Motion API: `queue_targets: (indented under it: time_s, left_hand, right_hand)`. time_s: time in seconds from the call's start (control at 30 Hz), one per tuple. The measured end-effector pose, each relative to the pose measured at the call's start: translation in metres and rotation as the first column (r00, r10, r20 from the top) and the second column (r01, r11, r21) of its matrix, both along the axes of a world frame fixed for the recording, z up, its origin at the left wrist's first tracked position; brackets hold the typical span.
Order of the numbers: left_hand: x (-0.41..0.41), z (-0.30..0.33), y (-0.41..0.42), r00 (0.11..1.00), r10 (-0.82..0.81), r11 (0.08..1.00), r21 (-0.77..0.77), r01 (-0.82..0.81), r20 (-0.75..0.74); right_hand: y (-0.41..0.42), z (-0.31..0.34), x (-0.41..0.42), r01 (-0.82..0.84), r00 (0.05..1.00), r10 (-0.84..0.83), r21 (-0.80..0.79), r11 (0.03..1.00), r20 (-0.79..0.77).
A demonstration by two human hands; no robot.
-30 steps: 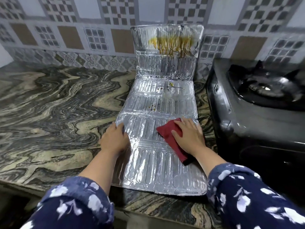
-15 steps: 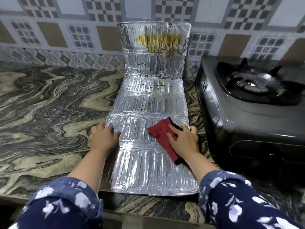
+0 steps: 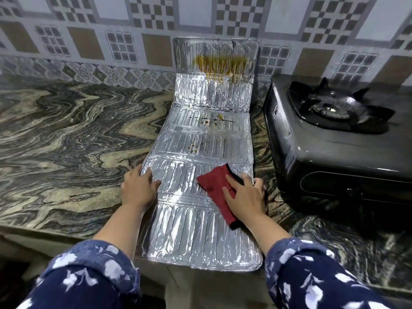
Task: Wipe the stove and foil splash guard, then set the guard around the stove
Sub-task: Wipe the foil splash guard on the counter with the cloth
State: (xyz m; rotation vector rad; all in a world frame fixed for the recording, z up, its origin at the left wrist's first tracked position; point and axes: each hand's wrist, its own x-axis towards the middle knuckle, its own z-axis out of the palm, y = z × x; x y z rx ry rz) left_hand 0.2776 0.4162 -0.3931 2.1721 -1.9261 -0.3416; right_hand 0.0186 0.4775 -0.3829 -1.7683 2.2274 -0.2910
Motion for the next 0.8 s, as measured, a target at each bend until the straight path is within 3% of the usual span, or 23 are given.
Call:
queue_targets:
  time_s: [0.37,0.47,0.57,0.8]
  left_hand:
    - [0.016,0.005,0.042,0.999,0.040,0.998,0.040,-0.039,-0.030]
    - [0.013,0.008,0.038,0.998,0.056,0.997,0.056,-0.054,-0.021]
    - [0.007,0.013,0.027,0.998,0.068,0.996,0.056,-0.069,0.010]
    - [0.009,0.005,-0.015,0.995,-0.079,0.994,0.077,0.074,0.068]
  right_hand:
    - [0.044,0.003,0.019,-0.028,0.998,0.031,0.047,0.998,-0.055]
    - [0.040,0.003,0.022,-0.168,0.972,0.160,-0.028,0.985,-0.174]
    - [0.033,0.002,0.029,-0.343,0.933,0.339,-0.013,0.939,-0.124]
    - [0.026,-0.016,0.034,-0.410,0.903,0.406,0.004,0.912,-0.140]
